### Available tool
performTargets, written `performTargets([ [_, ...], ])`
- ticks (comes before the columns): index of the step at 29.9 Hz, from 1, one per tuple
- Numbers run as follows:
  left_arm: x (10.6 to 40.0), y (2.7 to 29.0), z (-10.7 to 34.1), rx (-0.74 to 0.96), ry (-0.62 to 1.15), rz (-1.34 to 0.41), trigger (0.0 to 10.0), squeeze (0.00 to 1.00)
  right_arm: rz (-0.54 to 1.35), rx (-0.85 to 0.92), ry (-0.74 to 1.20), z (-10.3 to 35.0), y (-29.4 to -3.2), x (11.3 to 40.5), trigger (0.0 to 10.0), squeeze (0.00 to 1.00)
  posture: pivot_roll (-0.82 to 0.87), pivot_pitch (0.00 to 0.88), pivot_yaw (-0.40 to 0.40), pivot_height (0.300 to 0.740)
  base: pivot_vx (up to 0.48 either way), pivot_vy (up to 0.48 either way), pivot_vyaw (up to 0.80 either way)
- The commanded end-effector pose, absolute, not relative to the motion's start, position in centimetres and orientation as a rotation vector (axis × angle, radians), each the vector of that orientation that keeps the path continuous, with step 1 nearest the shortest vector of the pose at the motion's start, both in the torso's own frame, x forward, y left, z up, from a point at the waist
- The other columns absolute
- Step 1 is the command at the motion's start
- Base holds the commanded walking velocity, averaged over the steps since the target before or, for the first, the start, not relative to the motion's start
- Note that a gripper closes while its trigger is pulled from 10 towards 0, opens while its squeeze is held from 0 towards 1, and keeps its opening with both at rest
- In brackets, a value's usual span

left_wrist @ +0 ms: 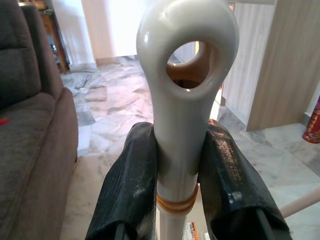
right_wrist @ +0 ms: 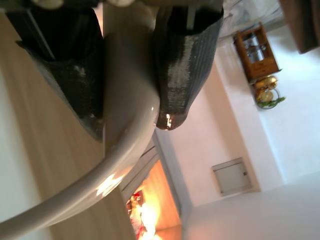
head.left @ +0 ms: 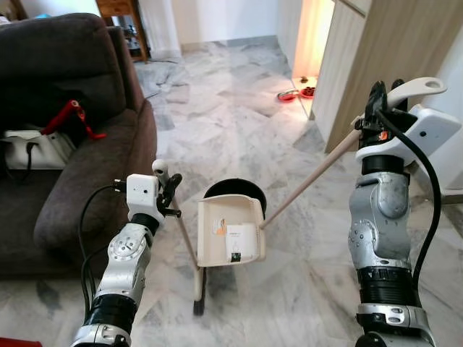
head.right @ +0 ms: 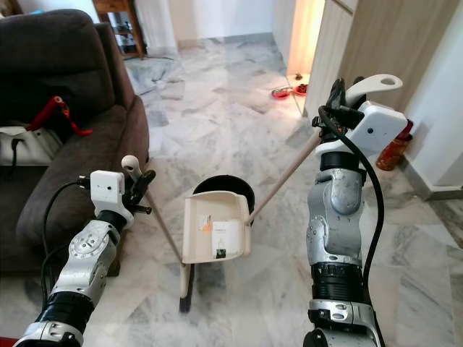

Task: Sweep floor

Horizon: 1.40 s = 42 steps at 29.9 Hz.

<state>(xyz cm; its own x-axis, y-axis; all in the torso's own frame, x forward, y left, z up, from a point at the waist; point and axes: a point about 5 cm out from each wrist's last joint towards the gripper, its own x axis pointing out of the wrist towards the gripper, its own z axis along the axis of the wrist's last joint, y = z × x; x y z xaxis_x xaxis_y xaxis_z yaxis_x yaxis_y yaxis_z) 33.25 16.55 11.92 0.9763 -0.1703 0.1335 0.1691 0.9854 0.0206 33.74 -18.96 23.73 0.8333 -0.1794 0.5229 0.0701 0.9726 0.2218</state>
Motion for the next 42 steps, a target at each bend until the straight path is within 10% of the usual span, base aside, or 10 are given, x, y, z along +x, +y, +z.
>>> performTargets([
  [1, 33.41, 16.93, 12.98, 0.03, -0.182, -0.16, 10.0, 0.0, -0.1, 0.233, -0.655, 25.6, -18.14, 33.44, 10.0, 0.0, -0.05, 0.0, 0.063, 0.74, 0.0, 0.0, 0.0],
  [42, 33.51, 17.01, 13.24, 0.039, -0.193, -0.153, 10.0, 0.0, -0.085, 0.253, -0.677, 25.86, -17.79, 33.37, 10.0, 0.0, -0.04, 0.0, 0.061, 0.74, 0.287, 0.0, -0.22],
])
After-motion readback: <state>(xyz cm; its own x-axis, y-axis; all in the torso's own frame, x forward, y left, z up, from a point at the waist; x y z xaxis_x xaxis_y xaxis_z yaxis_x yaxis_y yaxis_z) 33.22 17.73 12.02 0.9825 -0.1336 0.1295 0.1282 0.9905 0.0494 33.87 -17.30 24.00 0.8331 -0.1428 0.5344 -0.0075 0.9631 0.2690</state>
